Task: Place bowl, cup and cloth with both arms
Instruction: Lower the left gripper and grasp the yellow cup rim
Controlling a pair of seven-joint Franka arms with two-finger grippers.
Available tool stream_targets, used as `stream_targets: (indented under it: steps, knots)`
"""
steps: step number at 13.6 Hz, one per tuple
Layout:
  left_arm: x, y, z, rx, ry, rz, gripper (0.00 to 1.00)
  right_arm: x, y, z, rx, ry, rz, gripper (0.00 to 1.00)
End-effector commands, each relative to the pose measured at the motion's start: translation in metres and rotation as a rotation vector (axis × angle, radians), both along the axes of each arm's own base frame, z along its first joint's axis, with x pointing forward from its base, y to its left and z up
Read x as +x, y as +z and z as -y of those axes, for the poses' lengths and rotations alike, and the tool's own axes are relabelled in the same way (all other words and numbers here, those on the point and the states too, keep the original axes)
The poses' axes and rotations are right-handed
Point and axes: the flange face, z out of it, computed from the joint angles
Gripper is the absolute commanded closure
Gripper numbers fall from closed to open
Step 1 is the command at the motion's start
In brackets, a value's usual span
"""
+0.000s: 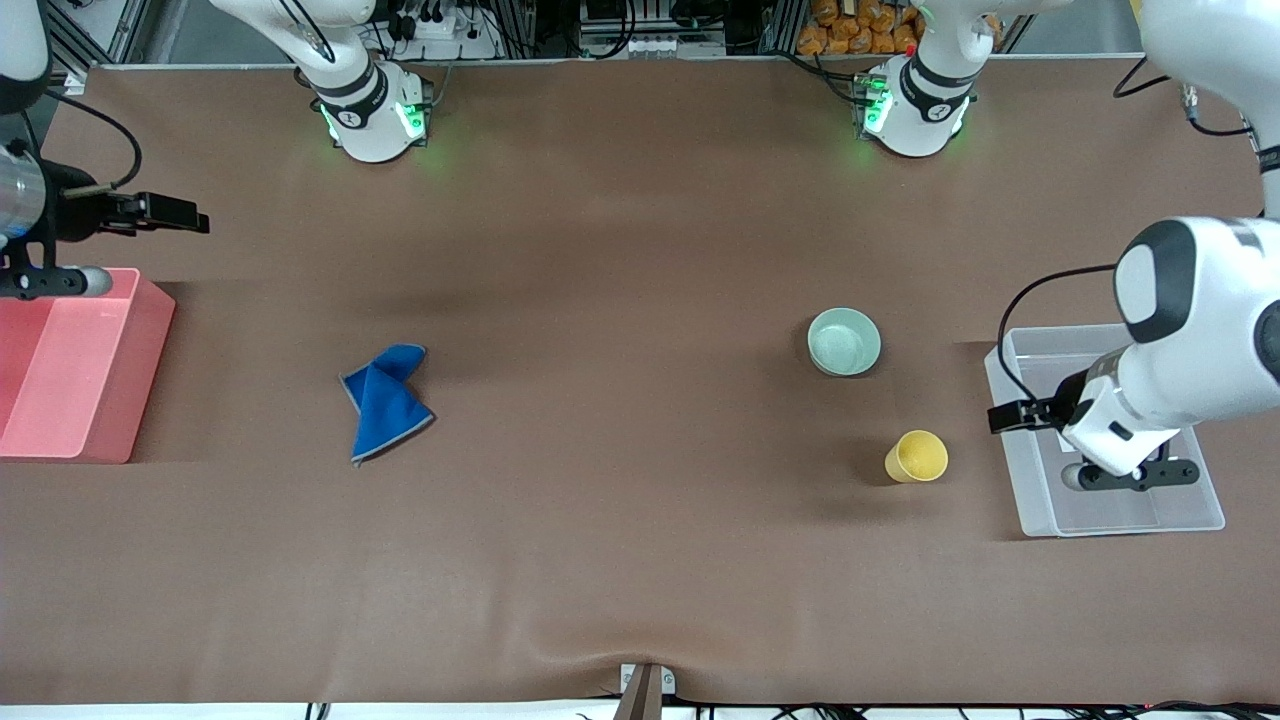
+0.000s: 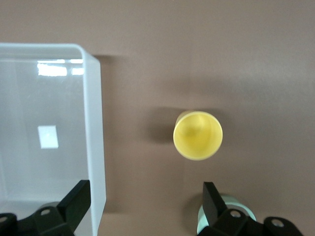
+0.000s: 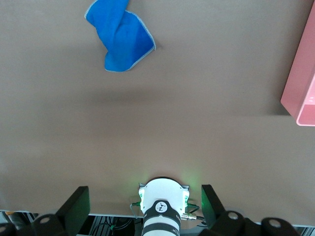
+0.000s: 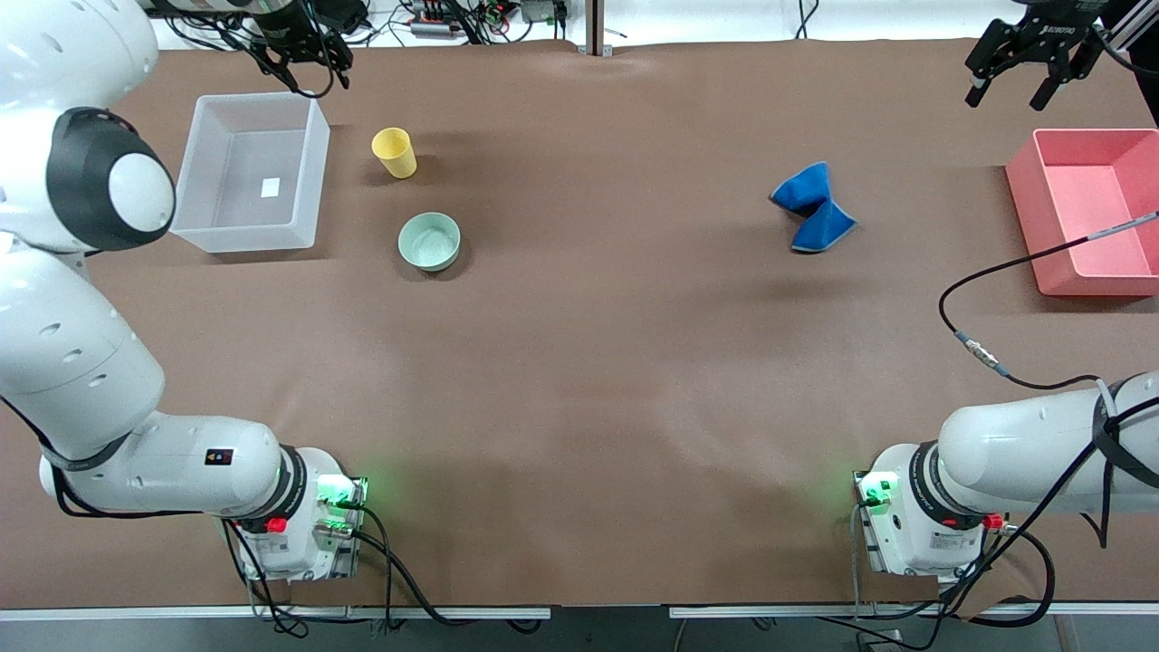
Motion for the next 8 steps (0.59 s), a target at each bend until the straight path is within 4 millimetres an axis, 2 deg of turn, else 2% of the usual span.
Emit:
stream_targets:
  steps: [1, 4, 8]
  knots:
    - [0.011, -0.03, 0.007, -0.016, 0.008, 0.001, 0.0, 0.005, -0.012, 0.001, 0.005, -0.02, -0.016, 0.0]
    - [0.016, -0.049, 0.009, -0.019, 0.009, 0.012, 0.0, 0.005, -0.013, 0.001, 0.005, -0.02, -0.017, 0.0]
    - [0.018, -0.087, 0.012, -0.021, 0.017, -0.018, 0.0, 0.005, -0.015, 0.001, 0.005, -0.022, -0.021, 0.0]
